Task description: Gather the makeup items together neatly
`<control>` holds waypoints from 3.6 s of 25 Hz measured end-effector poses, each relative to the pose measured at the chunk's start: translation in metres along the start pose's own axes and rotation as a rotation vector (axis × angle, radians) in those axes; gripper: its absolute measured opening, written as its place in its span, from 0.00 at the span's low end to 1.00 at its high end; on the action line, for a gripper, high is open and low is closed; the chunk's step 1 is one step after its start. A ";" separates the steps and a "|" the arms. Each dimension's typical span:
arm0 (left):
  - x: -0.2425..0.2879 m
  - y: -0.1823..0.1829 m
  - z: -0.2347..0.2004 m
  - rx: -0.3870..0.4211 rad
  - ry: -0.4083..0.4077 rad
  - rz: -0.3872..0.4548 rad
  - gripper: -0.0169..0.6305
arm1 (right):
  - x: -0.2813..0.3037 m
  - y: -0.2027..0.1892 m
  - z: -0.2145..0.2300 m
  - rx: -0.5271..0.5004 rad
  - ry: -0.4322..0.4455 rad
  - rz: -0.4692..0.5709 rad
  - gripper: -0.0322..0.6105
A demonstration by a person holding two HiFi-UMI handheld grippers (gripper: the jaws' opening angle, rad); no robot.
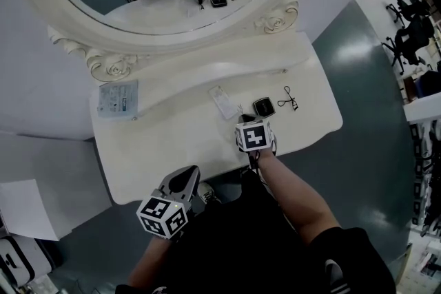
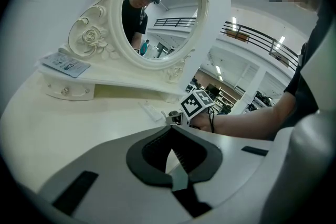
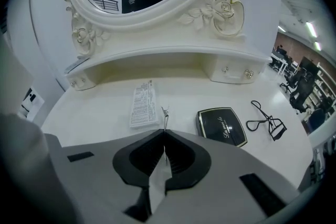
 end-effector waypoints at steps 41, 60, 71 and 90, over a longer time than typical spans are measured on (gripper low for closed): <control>-0.026 0.002 -0.018 -0.053 0.098 0.068 0.04 | 0.033 0.077 -0.037 -0.154 0.140 0.036 0.51; -0.023 -0.001 -0.025 -0.100 0.115 0.087 0.04 | 0.049 0.097 -0.047 -0.303 0.088 -0.008 0.42; -0.033 -0.001 -0.027 -0.074 0.091 0.075 0.04 | 0.026 0.100 -0.057 -0.204 0.078 0.073 0.42; -0.044 -0.006 -0.027 0.004 0.014 0.005 0.04 | 0.002 0.051 -0.092 -0.029 0.045 0.069 0.42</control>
Point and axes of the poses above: the fingertips, and each gripper's own axes: x forward along the fingers, z to its right, y out of its top, the point moved 2 cm from there along -x, backward along the fingers, and after that the axes turned 13 degrees about -x, right-handed, at the moved point
